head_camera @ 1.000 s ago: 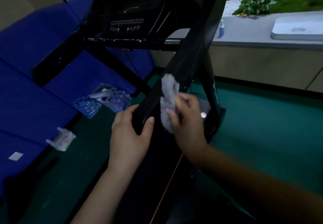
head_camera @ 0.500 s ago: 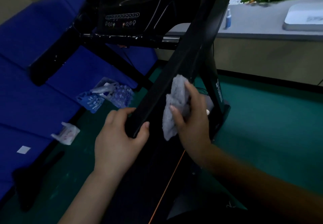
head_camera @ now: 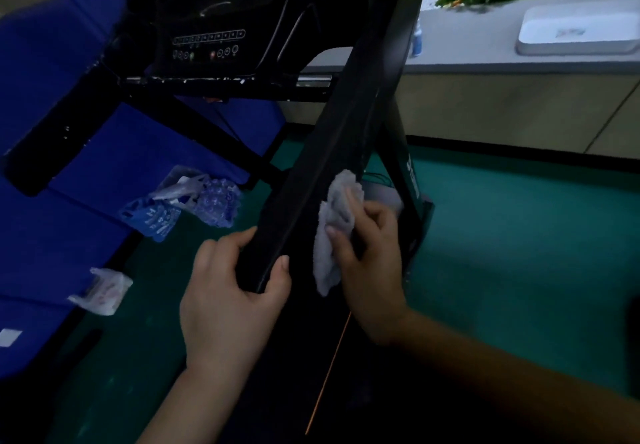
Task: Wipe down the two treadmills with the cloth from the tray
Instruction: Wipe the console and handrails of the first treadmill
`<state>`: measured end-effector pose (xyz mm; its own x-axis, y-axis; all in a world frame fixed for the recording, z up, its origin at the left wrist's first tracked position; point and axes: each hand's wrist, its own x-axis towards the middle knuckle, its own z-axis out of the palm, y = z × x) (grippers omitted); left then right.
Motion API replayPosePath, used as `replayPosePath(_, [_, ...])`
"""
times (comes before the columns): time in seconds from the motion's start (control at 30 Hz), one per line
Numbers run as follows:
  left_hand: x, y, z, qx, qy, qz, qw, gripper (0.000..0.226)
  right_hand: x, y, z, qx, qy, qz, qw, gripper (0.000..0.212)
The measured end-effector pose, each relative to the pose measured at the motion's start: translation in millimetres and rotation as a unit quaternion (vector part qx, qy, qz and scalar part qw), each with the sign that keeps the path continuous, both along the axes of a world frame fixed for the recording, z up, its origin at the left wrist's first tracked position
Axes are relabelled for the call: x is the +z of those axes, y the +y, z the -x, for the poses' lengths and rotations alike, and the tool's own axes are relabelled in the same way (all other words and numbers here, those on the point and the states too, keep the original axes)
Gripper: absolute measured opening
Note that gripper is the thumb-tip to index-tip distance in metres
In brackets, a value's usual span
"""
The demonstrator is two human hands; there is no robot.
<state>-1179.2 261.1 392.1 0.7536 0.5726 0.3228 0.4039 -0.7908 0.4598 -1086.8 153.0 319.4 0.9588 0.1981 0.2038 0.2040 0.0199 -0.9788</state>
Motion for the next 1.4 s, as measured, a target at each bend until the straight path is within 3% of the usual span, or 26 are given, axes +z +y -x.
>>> replayPosePath(0.1, [2, 1, 0, -0.013, 0.013, -0.01, 1.0, 0.049, 9, 7, -30, -0.037, -0.024, 0.005, 0.999, 0.04])
replayPosePath(0.23, [11, 2, 0, -0.038, 0.063, -0.036, 0.997, 0.038, 14, 13, -75, -0.109, 0.027, 0.003, 0.994, 0.04])
replayPosePath(0.33, [18, 0, -2, -0.045, 0.087, -0.053, 0.994, 0.043, 7, 12, -44, -0.098, 0.049, 0.0, 0.994, 0.042])
replayPosePath(0.43, [23, -4, -9, -0.051, 0.094, -0.073, 0.992, 0.055, 5, 14, -17, -0.074, 0.014, -0.026, 0.997, 0.048])
replayPosePath(0.57, [26, -9, -19, -0.052, 0.104, -0.098, 0.988, 0.055, 18, 18, -68, -0.091, -0.021, -0.018, 0.995, 0.047])
replayPosePath(0.73, [24, -16, -23, -0.023, 0.092, -0.096, 0.991, 0.053, 10, 15, -88, -0.115, 0.067, -0.035, 0.991, 0.043])
replayPosePath(0.87, [20, -18, -24, -0.001, 0.072, -0.1, 0.992, 0.052, 8, 14, -61, -0.073, 0.015, -0.048, 0.996, 0.048])
replayPosePath(0.97, [19, -18, -25, 0.005, 0.074, -0.107, 0.992, 0.052, 20, 16, -105, -0.08, -0.008, -0.049, 0.996, 0.049])
replayPosePath(1.1, [19, -20, -27, 0.015, 0.078, -0.123, 0.989, 0.052, 24, 15, -154, -0.102, 0.021, -0.07, 0.992, 0.045])
replayPosePath(1.2, [17, -21, -26, 0.02, 0.069, -0.122, 0.99, 0.05, 15, 18, -127, -0.111, 0.031, -0.07, 0.991, 0.045])
replayPosePath(1.3, [17, -20, -27, 0.02, 0.054, -0.125, 0.99, 0.054, 15, 18, -103, -0.077, -0.011, -0.072, 0.994, 0.047])
replayPosePath(1.4, [16, -20, -27, 0.023, 0.058, -0.119, 0.991, 0.054, 28, 16, -149, -0.082, -0.052, -0.053, 0.994, 0.05])
